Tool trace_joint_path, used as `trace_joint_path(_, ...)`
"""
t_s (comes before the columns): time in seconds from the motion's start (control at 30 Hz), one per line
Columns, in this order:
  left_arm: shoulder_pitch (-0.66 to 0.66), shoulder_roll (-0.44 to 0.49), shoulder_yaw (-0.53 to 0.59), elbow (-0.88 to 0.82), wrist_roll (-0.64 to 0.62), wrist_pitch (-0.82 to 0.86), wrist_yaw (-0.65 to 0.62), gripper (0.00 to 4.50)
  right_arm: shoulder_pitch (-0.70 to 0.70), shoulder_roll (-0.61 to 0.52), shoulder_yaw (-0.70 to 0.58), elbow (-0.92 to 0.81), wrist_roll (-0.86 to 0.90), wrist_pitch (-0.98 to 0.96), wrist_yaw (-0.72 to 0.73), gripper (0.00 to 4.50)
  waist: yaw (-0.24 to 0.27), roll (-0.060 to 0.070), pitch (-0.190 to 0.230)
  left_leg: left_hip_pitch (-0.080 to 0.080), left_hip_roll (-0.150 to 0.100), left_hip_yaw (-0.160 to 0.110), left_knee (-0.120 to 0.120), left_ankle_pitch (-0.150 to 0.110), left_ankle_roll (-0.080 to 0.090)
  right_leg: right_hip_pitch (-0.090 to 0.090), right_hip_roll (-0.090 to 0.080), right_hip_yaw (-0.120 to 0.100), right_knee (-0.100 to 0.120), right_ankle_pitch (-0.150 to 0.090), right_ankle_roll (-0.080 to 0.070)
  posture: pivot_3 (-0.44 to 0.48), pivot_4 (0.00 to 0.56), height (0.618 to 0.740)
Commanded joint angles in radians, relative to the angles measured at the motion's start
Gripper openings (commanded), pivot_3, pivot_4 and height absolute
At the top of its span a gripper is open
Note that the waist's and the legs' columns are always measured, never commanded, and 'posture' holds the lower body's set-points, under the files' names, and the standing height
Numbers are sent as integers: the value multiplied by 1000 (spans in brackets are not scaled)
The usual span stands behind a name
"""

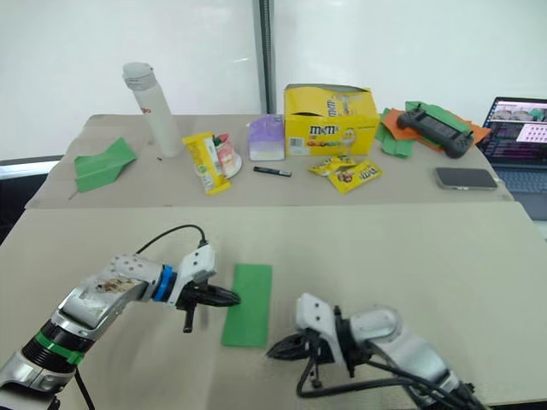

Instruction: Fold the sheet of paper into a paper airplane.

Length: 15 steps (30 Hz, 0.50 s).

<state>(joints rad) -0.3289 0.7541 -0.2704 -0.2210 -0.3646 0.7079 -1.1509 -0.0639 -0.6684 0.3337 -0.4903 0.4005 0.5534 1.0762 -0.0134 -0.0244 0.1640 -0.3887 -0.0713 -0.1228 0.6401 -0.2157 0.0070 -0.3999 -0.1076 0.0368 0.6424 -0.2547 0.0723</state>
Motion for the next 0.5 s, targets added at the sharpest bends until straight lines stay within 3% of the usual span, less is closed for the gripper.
trace_joint_path(0.03,34,50,138,-41,-91,10,-31,0,-63,-8,-69,-60,83,77,-16,9,-6,0,0,-2,0,0,0,0,0,-3,0,0,1,1,-1,0,150,740)
trace_joint_path(0.07,52,70,155,-43,-91,2,-34,0,-83,-12,-76,-51,82,83,-20,9,-5,0,0,-3,0,1,0,0,0,-5,0,1,2,5,-8,0,150,740)
trace_joint_path(0.2,108,100,170,-52,-80,-26,-25,0,-133,-32,-90,-6,61,82,-21,9,1,0,1,-3,0,1,0,0,0,-5,0,1,2,5,-9,0,150,740)
trace_joint_path(0.5,98,9,45,-51,-18,-86,10,0,-174,-76,-97,83,-30,25,-29,9,14,-1,1,-5,-1,2,2,0,0,-5,-1,0,0,6,-9,0,150,740)
